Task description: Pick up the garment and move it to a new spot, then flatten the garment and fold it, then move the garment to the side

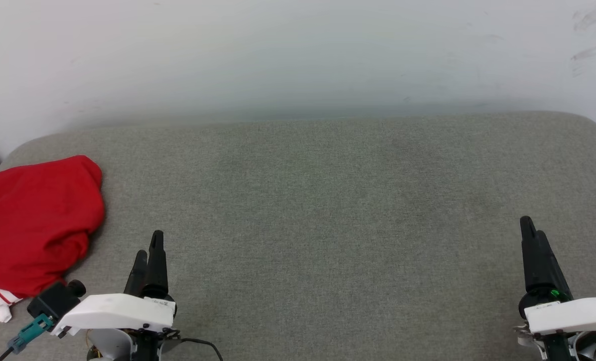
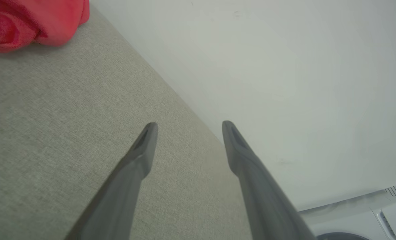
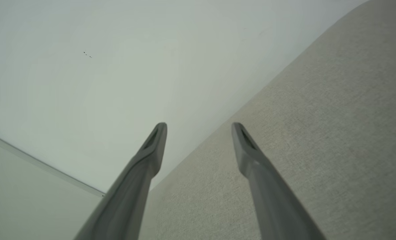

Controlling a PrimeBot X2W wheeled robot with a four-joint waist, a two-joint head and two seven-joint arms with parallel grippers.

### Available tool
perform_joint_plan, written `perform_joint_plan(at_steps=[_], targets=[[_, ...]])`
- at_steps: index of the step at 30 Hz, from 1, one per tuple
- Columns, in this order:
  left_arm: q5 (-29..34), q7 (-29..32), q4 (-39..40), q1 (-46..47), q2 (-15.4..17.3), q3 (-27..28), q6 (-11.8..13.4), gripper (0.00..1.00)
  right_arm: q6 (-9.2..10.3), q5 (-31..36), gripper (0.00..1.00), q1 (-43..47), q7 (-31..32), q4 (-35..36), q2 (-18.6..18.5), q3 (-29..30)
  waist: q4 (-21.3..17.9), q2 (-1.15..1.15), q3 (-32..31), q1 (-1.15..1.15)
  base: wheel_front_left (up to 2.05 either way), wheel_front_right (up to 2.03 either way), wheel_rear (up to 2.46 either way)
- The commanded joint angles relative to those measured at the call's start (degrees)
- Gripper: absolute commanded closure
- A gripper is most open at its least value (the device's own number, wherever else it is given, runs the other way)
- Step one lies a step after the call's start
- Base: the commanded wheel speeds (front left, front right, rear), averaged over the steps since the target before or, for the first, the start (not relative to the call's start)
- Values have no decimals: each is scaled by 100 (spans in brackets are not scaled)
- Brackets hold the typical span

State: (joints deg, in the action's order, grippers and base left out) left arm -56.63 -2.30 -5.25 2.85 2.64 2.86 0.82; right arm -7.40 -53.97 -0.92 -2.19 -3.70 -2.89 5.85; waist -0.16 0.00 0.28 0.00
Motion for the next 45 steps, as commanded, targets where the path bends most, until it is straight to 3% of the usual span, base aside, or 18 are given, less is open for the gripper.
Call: perform_joint_plan(at_steps=[1, 16, 45], targets=[[337, -77, 116, 15, 22, -58, 77, 0, -10, 342, 0, -5, -85, 145, -6, -37, 1, 0, -4, 0, 0, 0, 0], [1792, -395, 223, -147, 25, -353, 255, 0, -11, 1822, 0, 254, -406, 87, -4, -92, 6, 0, 1, 0, 0, 0, 0], [3475, -823, 345, -346, 28, -622, 275, 0, -13, 3556, 0, 551, -833, 356, -1, -107, 8, 0, 4, 0, 0, 0, 0]])
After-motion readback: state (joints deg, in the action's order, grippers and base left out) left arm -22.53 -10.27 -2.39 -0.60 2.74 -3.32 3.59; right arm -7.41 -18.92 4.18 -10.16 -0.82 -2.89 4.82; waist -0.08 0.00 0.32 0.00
